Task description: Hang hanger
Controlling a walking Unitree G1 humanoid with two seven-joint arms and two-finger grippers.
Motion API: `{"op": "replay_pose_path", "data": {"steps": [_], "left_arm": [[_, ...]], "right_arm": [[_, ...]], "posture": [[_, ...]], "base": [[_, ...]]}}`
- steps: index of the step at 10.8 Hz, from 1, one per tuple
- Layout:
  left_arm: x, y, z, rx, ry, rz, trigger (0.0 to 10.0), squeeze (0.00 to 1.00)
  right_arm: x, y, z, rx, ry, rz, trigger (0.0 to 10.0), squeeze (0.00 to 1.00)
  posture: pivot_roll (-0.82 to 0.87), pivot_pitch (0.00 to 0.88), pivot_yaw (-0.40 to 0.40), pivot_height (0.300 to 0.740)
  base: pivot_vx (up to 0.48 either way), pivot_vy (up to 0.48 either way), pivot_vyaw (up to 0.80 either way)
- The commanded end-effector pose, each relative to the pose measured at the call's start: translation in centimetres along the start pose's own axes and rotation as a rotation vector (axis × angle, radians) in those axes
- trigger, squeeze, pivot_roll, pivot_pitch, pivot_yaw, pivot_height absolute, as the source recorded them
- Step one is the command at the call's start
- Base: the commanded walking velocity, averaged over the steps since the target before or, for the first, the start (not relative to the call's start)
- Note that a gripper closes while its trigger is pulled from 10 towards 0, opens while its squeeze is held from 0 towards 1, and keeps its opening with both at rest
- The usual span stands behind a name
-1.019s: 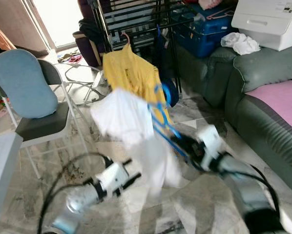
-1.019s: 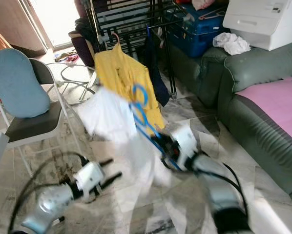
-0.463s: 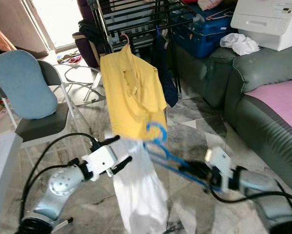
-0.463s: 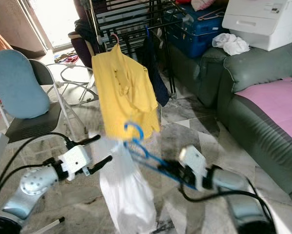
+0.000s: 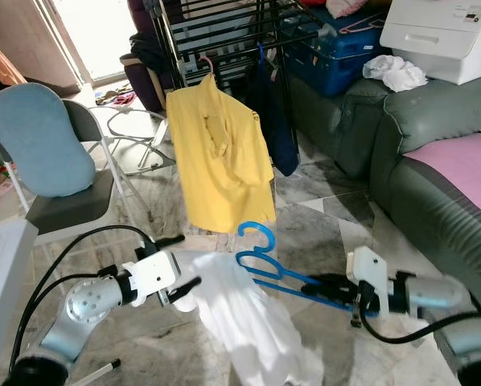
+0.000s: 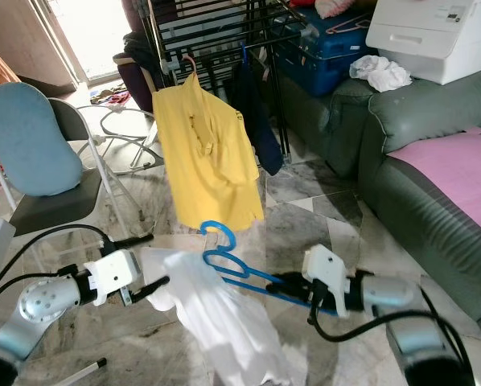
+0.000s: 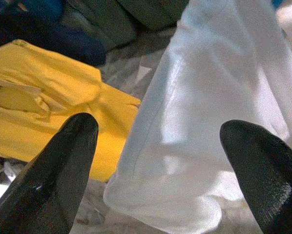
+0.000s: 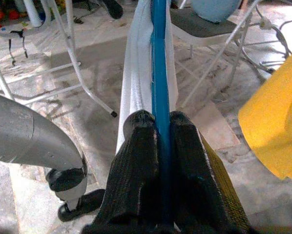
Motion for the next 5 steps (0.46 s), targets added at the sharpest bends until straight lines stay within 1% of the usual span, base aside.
{"op": "replay_pose_path", "data": {"steps": [1,2,3,4,5], "left_arm": [[-0.5,-0.5,0.2,-0.034,-0.027,-0.022,10.0,1.00],[-0.7,-0.5,-0.2,-0.039,-0.038,-0.010,10.0,1.00],[-0.6,-0.6,-1.0,-0.058,-0.080,-0.012,10.0,1.00],[-0.3,-0.7,-1.4,-0.075,-0.130,-0.011,10.0,0.00],[0.0,-0.8,-1.7,-0.086,-0.166,0.001,10.0,0.00]], "right_arm": [[0.2,1.8,-0.5,0.038,0.054,0.087,10.0,0.00],[0.2,1.9,-0.6,0.031,0.075,0.102,10.0,0.00],[0.0,2.3,-0.8,0.031,0.123,0.123,10.0,0.00],[-0.1,2.4,-0.9,0.027,0.147,0.137,10.0,0.00],[-0.2,2.4,-0.9,0.017,0.163,0.151,10.0,0.00]], "posture": [[-0.12,0.000,0.161,0.740],[-0.12,0.000,0.160,0.740],[-0.12,0.000,0.162,0.740],[-0.13,0.000,0.161,0.740],[-0.13,0.000,0.161,0.740]], "base": [[0.000,0.000,0.00],[0.000,0.000,0.00],[0.000,0.000,0.00],[0.000,0.000,0.00],[0.000,0.000,0.00]]}}
Point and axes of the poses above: a point about 5 cm out from each wrist's last joint towards the gripper, its own z axis pointing back from the gripper into the wrist, its own y axis along the axis of the wrist's last joint, x = y × z, the point moved 4 cm from there along -z, pointing out of the wrist towards the gripper, and after that the axes turned 6 degrees about z, right-handed, at the moved point
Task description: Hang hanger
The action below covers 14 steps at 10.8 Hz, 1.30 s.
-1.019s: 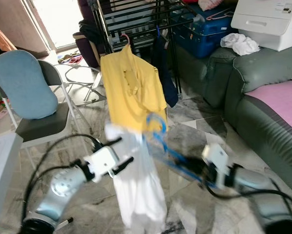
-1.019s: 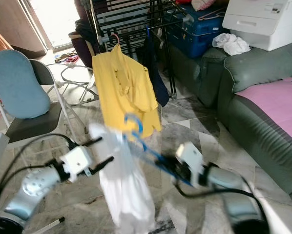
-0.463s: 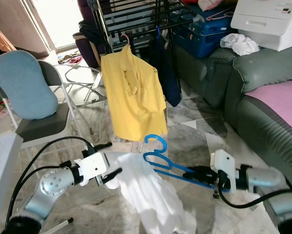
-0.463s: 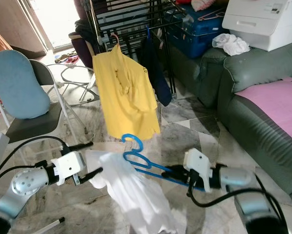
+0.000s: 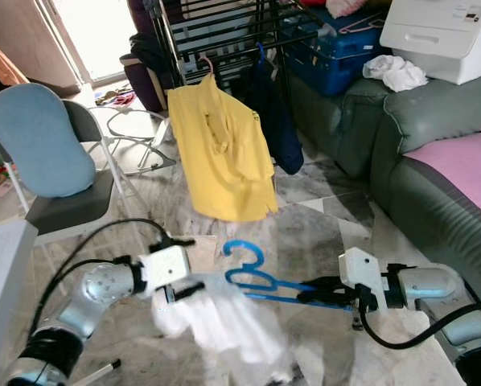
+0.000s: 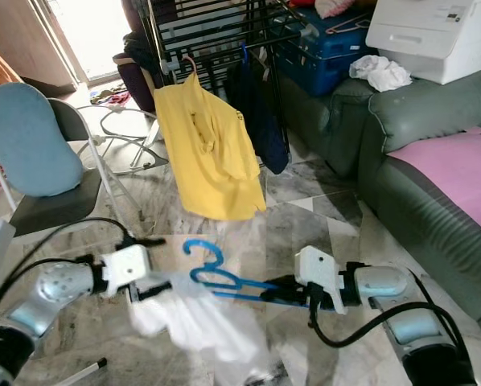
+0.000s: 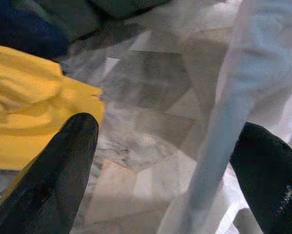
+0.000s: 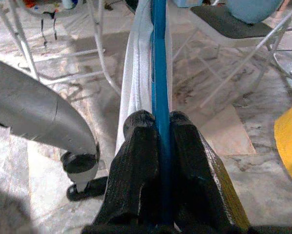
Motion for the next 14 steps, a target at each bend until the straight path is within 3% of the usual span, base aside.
{"op": "replay_pose_path", "data": {"steps": [1,2,4,7,14], "left_arm": [[-0.2,-0.4,0.3,-0.026,-0.028,0.000,8.8,0.00],[-0.3,-0.4,0.3,-0.025,-0.058,0.022,0.0,0.00],[-0.8,-0.3,0.4,-0.027,-0.076,0.040,0.0,0.00],[0.4,-1.2,0.7,-0.065,-0.190,0.096,0.0,0.00],[2.3,-1.6,0.6,-0.079,-0.296,0.071,0.0,0.00]], "right_arm": [[0.3,1.5,-0.4,0.026,0.036,0.088,10.0,0.00],[0.4,1.5,-0.4,0.025,0.036,0.092,10.0,0.00],[0.3,1.3,-0.5,0.017,0.031,0.103,10.0,0.00],[0.3,1.0,-1.1,0.006,0.021,0.127,10.0,0.00],[0.9,0.6,-1.5,-0.007,-0.011,0.146,10.0,0.00]], "posture": [[-0.13,0.000,0.163,0.740],[-0.14,0.000,0.166,0.740],[-0.13,0.000,0.170,0.740],[-0.13,0.000,0.178,0.740],[-0.13,0.000,0.183,0.740]], "base": [[0.000,0.000,0.00],[0.000,0.000,0.00],[0.000,0.000,0.00],[0.000,0.000,0.00],[0.000,0.000,0.00]]}}
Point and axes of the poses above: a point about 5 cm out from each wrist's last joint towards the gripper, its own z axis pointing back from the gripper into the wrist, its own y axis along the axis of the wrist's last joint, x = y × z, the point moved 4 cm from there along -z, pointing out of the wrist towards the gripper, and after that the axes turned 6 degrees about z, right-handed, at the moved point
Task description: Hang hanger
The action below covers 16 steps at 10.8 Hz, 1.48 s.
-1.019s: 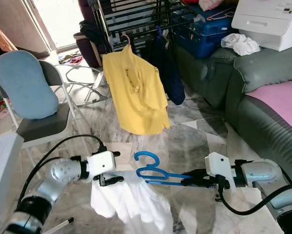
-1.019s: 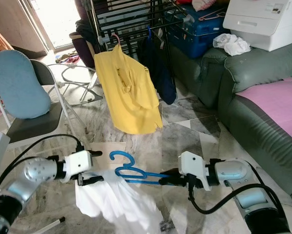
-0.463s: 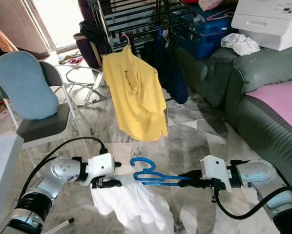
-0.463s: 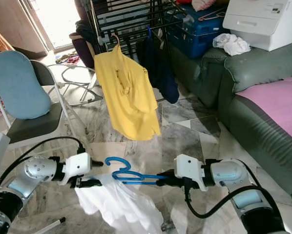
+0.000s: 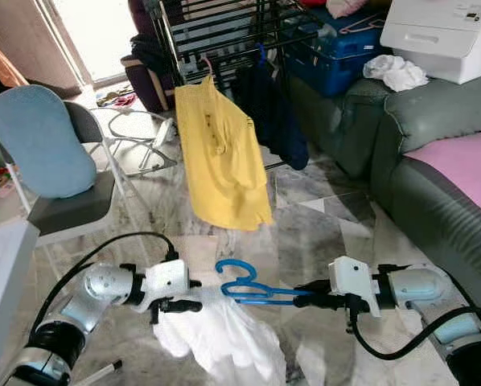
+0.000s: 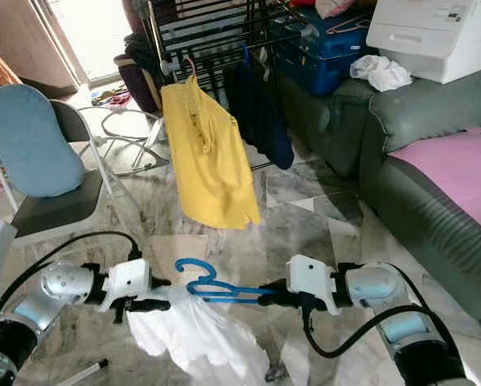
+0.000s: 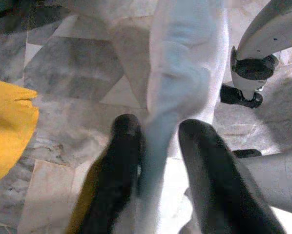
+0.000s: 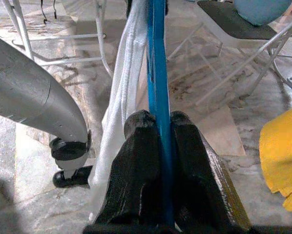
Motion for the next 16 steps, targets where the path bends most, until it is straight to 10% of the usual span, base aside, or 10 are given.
{"op": "replay_pose_path", "data": {"steps": [1,8,9,16], "left_arm": [[0.4,-0.3,0.1,-0.017,-0.024,-0.006,0.0,0.00],[0.8,-0.4,-0.6,-0.006,-0.017,-0.003,0.0,0.00],[0.7,-0.5,-0.7,-0.002,0.001,0.003,0.0,0.00],[0.7,-3.0,1.1,0.024,0.155,0.121,0.0,0.00]], "right_arm": [[1.2,1.3,-0.2,0.037,-0.034,0.055,10.0,0.00],[2.6,1.4,-0.6,0.042,-0.125,0.060,10.0,0.00],[2.6,1.1,-0.5,0.036,-0.115,0.028,10.0,1.00],[7.2,1.2,3.3,-0.047,-0.310,0.099,10.0,1.00]], "posture": [[-0.13,0.000,0.184,0.740],[-0.13,0.000,0.189,0.740],[-0.13,0.000,0.187,0.740],[-0.13,0.000,0.185,0.740]], "base": [[0.000,0.000,0.00],[0.000,0.000,0.00],[0.000,0.000,0.00],[0.000,0.000,0.00]]}}
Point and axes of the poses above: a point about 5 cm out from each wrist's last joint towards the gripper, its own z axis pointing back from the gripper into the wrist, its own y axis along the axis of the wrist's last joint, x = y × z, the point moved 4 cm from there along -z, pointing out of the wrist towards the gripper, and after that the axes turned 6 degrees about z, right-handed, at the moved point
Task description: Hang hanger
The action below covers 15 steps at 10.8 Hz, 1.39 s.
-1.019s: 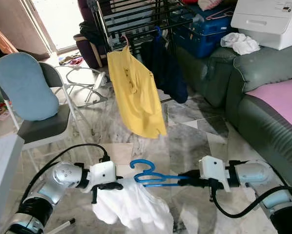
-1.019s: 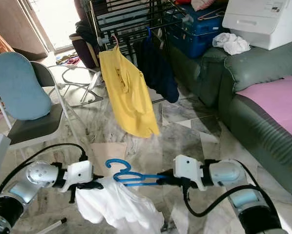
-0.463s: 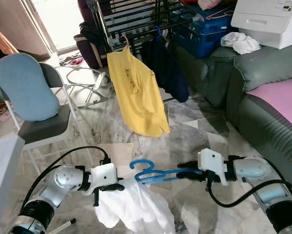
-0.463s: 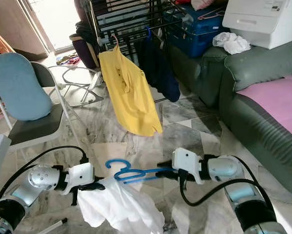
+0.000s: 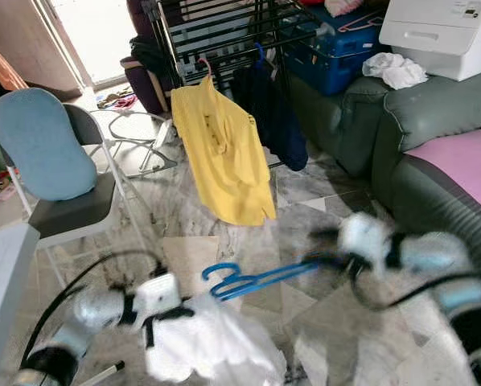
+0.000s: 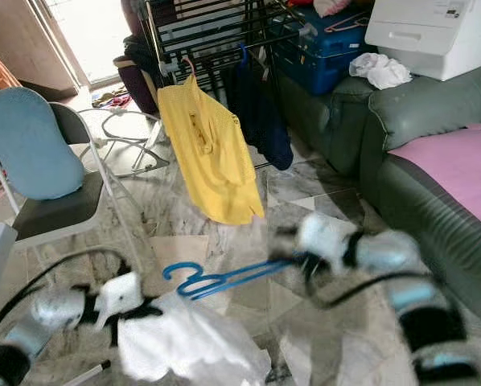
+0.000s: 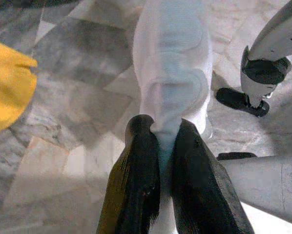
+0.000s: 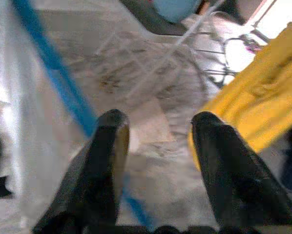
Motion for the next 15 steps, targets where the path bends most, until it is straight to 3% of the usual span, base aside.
{"op": "replay_pose_path", "data": {"steps": [1,3,5,6,7,8,9,10,12,15], "left_arm": [[-1.3,0.3,1.0,0.032,0.073,0.019,0.0,0.00],[-2.2,-0.5,1.4,-0.007,0.147,0.017,0.0,0.00],[-3.1,-1.3,2.2,-0.043,0.245,0.025,0.0,0.00],[-4.5,-1.5,2.7,-0.055,0.367,0.033,0.0,0.00],[-5.2,-1.0,2.8,-0.031,0.420,0.042,0.0,0.00],[-5.6,0.5,2.6,0.065,0.448,0.070,0.0,0.00],[-5.5,2.0,2.2,0.135,0.450,0.045,0.0,0.00],[-5.7,3.1,2.1,0.189,0.459,0.047,0.0,0.00],[-4.2,8.6,1.2,0.412,0.359,-0.041,0.0,0.00],[-2.4,10.9,-0.2,0.455,0.283,-0.150,0.0,0.00]], "right_arm": [[0.4,0.3,-0.1,0.012,-0.007,0.000,10.0,1.00],[2.3,0.6,1.0,0.003,-0.088,0.030,10.0,1.00],[3.6,1.1,2.4,0.055,-0.200,-0.023,10.0,1.00],[3.1,0.8,2.3,0.109,-0.275,-0.134,10.0,1.00],[2.4,0.5,1.7,0.123,-0.296,-0.174,10.0,1.00],[0.3,-0.1,-0.1,0.144,-0.295,-0.262,10.0,1.00],[-1.5,-0.7,-1.6,0.144,-0.293,-0.341,10.0,1.00],[-2.1,-0.9,-2.3,0.139,-0.301,-0.380,10.0,1.00],[-1.9,-1.4,-4.2,0.127,-0.404,-0.447,10.0,1.00],[-2.1,-0.6,-5.5,0.142,-0.405,-0.454,10.0,1.00]], "posture": [[-0.13,0.000,0.186,0.740],[-0.13,0.000,0.193,0.740],[-0.13,0.000,0.196,0.740],[-0.13,0.000,0.185,0.740],[-0.13,0.000,0.184,0.740],[-0.12,0.000,0.182,0.740],[-0.12,0.000,0.176,0.740],[-0.11,0.000,0.174,0.740],[-0.10,0.000,0.166,0.740],[-0.10,0.000,0.170,0.740]], "base": [[0.000,0.000,0.00],[0.000,0.000,0.00],[0.000,0.000,0.00],[0.000,0.000,0.00],[0.000,0.000,0.00],[0.000,0.000,0.00],[0.000,0.000,0.00],[0.000,0.000,0.00],[0.000,0.000,0.00],[0.000,0.000,0.00]]}}
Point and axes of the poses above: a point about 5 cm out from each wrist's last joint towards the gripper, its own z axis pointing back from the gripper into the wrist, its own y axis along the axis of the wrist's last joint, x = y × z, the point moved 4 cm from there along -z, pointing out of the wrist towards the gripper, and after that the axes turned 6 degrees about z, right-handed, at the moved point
